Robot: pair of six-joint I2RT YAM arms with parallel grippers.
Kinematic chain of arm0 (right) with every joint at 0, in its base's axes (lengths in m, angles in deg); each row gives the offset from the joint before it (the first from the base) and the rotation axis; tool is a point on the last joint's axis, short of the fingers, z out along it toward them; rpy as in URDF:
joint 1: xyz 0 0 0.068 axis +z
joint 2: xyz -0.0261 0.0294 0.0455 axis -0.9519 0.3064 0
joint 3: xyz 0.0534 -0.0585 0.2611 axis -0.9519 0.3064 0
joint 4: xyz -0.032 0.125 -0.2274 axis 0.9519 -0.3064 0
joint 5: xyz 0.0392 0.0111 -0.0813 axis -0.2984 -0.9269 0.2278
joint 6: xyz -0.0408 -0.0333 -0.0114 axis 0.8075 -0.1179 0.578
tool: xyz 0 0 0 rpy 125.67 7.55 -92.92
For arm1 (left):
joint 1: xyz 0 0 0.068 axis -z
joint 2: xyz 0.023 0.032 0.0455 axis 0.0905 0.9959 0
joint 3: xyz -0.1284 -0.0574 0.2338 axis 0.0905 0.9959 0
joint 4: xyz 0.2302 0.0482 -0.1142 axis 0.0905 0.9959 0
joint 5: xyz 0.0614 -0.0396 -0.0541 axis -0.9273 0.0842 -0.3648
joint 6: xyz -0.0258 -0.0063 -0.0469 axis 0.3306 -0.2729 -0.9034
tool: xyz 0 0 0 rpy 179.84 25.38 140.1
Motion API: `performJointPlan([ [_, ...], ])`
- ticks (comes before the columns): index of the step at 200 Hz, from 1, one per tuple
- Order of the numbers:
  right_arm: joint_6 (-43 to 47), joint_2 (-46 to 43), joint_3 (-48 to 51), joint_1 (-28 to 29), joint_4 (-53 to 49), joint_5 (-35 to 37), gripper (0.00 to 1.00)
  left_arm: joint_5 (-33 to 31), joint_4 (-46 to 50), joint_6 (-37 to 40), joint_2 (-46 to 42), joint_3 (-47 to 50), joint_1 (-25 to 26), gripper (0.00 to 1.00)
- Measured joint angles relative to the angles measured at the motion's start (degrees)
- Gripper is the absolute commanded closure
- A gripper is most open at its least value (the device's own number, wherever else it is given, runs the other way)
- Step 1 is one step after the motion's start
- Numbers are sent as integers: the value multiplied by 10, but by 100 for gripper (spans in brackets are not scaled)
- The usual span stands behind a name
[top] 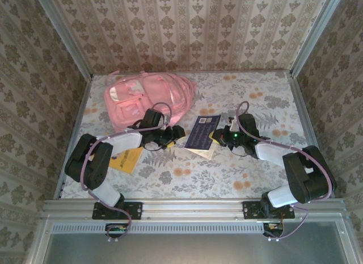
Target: Pack the student bag
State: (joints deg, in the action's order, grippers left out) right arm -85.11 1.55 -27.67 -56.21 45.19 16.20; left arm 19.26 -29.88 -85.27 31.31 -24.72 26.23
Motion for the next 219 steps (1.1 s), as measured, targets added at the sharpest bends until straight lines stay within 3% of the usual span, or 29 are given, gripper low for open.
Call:
performJointPlan([
  [64,-95,53,45,-2,167,-32,100,64,-155,-86,98,0,21,30],
  [88,-111,72,45,-2,198,-36,100,80,-221,-124,123,1,25,37],
  [104,-111,73,45,-3,199,-36,100,83,-252,-147,132,7,24,50],
  [140,-94,73,45,-4,169,-29,100,90,-299,-179,140,12,27,92],
  [147,-88,73,45,-4,158,-23,92,90,-306,-179,140,11,28,97],
  [153,-79,70,45,-4,140,-16,78,90,-307,-180,140,10,28,100],
  [161,-65,66,43,-4,115,-5,58,94,-306,-178,140,7,28,100],
  [169,-46,56,40,-2,83,12,47,94,-297,-175,140,-1,30,100],
  [188,-4,19,30,5,-2,70,39,96,-243,-150,140,-35,30,100],
  [219,50,-74,11,34,-149,187,30,47,-18,-3,96,-143,37,100],
])
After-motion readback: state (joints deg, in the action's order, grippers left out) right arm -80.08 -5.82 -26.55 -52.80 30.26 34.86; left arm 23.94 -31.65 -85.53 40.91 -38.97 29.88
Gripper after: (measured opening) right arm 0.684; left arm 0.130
